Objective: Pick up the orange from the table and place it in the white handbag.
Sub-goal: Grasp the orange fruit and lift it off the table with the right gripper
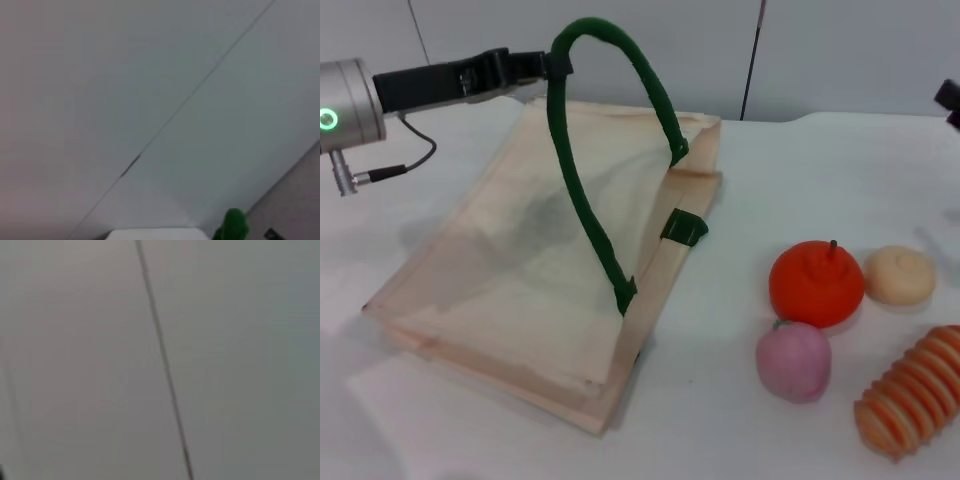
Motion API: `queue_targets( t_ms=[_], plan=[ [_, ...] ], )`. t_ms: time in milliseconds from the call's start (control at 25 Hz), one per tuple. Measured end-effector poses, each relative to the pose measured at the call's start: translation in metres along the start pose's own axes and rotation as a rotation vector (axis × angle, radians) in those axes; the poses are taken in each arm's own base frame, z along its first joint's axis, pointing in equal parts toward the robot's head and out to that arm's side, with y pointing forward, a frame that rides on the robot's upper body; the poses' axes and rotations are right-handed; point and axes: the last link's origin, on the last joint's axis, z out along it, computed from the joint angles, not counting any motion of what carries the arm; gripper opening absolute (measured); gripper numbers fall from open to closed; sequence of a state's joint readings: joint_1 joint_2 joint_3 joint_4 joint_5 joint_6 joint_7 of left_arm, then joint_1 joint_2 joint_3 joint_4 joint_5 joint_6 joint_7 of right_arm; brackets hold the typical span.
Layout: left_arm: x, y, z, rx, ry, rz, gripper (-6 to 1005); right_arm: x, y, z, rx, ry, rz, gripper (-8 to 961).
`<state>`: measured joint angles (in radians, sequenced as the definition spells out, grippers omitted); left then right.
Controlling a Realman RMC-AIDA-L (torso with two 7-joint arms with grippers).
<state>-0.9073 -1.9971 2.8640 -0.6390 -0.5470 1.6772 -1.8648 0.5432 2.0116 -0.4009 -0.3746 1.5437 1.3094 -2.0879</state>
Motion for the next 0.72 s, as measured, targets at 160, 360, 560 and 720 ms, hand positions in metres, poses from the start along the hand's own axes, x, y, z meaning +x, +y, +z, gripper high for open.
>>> queue_targets(
  t_ms=[160,360,560,720],
  plan=[
    [0.004,0.007,-0.003,-0.054,0.028,0.010,133,-0.001,0.008,0.000,-0.078,0.028,-0.038,580],
    [0.008,0.013,-0.010,-0.095,0.066,0.019,136,-0.001,0.020,-0.001,-0.205,0.101,-0.067,581],
    [0.010,0.015,-0.015,-0.113,0.090,0.030,138,-0.003,0.031,0.001,-0.323,0.166,-0.096,582],
    [0.013,0.019,-0.017,-0.130,0.103,0.042,140,0.000,0.045,0.008,-0.428,0.230,-0.119,598]
  ],
)
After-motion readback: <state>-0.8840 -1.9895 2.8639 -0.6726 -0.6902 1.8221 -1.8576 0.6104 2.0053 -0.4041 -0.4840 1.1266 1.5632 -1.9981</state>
